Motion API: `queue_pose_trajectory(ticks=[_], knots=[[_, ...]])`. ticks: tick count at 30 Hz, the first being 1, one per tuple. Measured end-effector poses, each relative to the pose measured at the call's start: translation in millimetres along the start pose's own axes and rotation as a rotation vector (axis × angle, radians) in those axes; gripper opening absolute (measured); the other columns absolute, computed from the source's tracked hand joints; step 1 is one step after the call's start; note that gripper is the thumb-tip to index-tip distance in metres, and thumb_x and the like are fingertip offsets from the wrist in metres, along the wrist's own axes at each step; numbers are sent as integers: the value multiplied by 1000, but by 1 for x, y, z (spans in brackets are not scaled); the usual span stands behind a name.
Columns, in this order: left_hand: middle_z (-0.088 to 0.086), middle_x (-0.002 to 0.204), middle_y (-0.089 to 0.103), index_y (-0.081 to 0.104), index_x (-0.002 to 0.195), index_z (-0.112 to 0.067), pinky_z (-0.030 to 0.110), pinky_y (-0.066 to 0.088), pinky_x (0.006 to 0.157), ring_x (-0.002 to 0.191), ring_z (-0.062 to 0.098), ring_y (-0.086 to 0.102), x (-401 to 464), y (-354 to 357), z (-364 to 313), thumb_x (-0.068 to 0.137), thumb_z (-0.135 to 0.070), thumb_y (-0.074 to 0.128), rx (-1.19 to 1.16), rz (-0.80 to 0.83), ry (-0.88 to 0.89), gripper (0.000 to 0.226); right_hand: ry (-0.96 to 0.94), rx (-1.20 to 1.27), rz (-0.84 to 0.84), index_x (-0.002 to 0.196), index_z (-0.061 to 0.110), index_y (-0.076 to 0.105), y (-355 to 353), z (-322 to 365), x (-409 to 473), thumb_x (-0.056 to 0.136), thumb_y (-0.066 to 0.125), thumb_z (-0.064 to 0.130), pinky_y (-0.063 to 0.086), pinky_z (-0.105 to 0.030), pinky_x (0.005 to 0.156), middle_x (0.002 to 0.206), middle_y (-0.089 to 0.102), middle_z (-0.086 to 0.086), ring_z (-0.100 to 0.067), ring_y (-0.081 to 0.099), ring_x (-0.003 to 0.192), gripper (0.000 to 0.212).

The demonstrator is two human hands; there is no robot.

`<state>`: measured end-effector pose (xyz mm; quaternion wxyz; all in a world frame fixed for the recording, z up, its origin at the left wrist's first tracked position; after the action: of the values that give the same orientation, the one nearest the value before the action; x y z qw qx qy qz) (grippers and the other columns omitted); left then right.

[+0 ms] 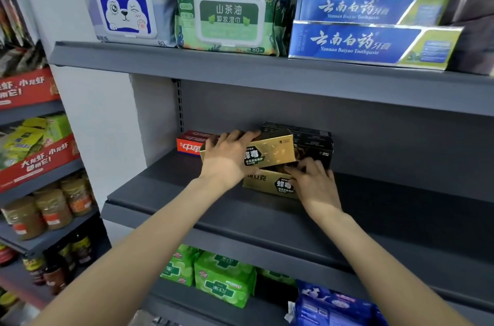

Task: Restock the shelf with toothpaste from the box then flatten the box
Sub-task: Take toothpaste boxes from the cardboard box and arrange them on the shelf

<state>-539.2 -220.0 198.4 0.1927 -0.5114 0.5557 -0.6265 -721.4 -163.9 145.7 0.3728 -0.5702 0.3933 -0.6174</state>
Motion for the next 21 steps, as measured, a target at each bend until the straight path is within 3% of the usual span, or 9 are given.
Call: queue_pose_trajectory(ticks=[4, 7, 10, 12, 16, 18, 21], knots=[[-6, 144, 40, 28, 143, -35, 41, 24, 108, 134, 20, 35, 3, 3, -8, 74, -54, 70, -12, -4, 20, 83, 3, 106, 63, 132, 24, 53, -4, -4, 7, 92, 56, 25, 40, -35, 96, 128, 47, -6, -24, 40, 122, 40], [-6, 144, 40, 28, 143, -33, 41, 23, 110, 134, 19, 35, 4, 4, -18, 73, -55, 69, -48, 4, 40, 84, 139, 502, 146, 125, 12, 55, -18, -17, 9, 87, 64, 18, 42, -29, 93, 126, 55, -6, -20, 52, 117, 40], [-6, 143, 41, 27, 143, -31, 37, 20, 111, 134, 18, 34, 8, 6, -29, 73, -53, 71, -35, -24, 83, 86, 246, 943, 140, 131, 17, 42, -36, -34, -3, 79, 74, 15, 45, -19, 75, 115, 59, -3, -11, 59, 99, 61], [-7, 143, 41, 27, 143, -31, 34, 18, 111, 134, 16, 33, 10, 10, -37, 75, -52, 70, 30, -51, 148, 83, 274, 1082, 78, 135, 24, 36, -42, -42, -12, 76, 77, 18, 44, -17, 75, 114, 57, 2, -7, 57, 98, 72], [-9, 146, 37, 26, 146, -30, 34, 13, 113, 136, 15, 32, 15, 22, -53, 79, -51, 65, 117, -107, 273, 80, 227, 981, -54, 135, 26, 39, -35, -50, -15, 80, 73, 22, 44, -26, 90, 117, 57, 7, -14, 56, 110, 65], [-8, 150, 33, 26, 147, -29, 36, 11, 114, 137, 16, 31, 18, 28, -56, 79, -50, 66, 146, -127, 313, 81, 252, 868, -126, 131, 20, 46, -32, -54, -13, 80, 72, 24, 42, -28, 93, 119, 56, 2, -20, 55, 115, 57], [-7, 151, 34, 31, 146, -27, 40, 12, 115, 137, 19, 35, 21, 37, -56, 78, -45, 70, 134, -128, 320, 81, 285, 648, -139, 134, 16, 48, -27, -56, -11, 80, 71, 32, 36, -35, 103, 132, 45, -8, -25, 42, 127, 61]])
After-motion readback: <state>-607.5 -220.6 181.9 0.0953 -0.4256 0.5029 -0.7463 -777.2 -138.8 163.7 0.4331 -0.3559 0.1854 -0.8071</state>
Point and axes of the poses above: each hand's wrist, its own x-axis towards the middle knuckle, its own y-axis out of the palm, z = x × y, the point moved 1 cm from there along x, towards the middle knuckle
